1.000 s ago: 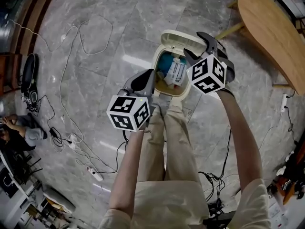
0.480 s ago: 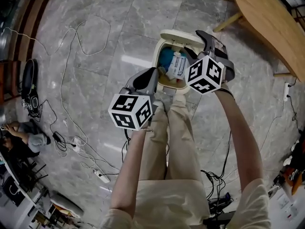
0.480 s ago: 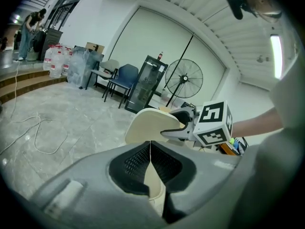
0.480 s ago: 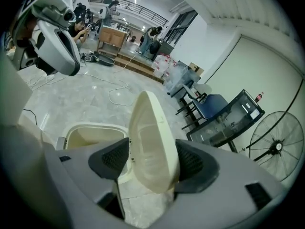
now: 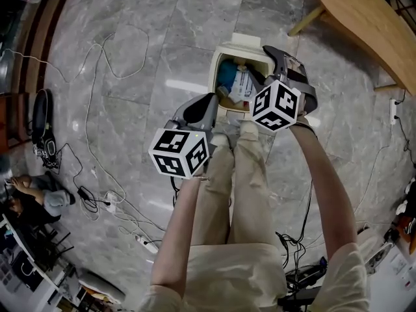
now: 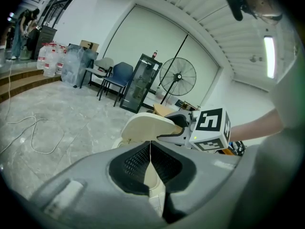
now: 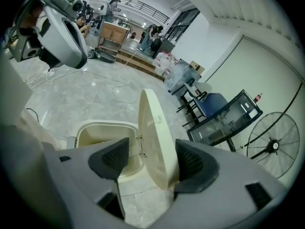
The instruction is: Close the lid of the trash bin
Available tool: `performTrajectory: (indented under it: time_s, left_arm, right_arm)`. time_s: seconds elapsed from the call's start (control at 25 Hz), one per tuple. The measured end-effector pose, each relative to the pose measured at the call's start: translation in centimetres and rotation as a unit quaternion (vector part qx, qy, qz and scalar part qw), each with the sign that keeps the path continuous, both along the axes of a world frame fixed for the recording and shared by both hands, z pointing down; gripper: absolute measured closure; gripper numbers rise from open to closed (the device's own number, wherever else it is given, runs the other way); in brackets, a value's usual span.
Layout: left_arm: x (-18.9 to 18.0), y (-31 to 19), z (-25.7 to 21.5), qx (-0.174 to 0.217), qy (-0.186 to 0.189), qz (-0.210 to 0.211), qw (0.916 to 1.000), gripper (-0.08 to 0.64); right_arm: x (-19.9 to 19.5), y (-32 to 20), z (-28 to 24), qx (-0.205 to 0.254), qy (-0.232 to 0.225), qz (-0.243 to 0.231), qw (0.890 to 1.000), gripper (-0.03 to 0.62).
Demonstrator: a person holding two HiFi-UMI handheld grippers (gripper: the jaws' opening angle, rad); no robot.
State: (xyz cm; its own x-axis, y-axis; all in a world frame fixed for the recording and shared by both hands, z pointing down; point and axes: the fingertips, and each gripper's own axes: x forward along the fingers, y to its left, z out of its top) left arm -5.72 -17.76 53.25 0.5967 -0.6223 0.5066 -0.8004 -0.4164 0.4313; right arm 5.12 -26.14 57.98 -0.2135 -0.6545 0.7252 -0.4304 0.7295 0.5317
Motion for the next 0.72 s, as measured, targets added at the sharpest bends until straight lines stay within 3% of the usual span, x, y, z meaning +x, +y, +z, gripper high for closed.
performTrajectory:
  time_s: [0.72]
  left_arm:
    - [-1.2, 3.3, 1.1, -0.011, 0.014, -0.007, 0.9998, 0.537]
  right_arm:
    - [-1.1, 5.0, 2.7, -0.024, 0.000, 0.009, 1.000, 0.304]
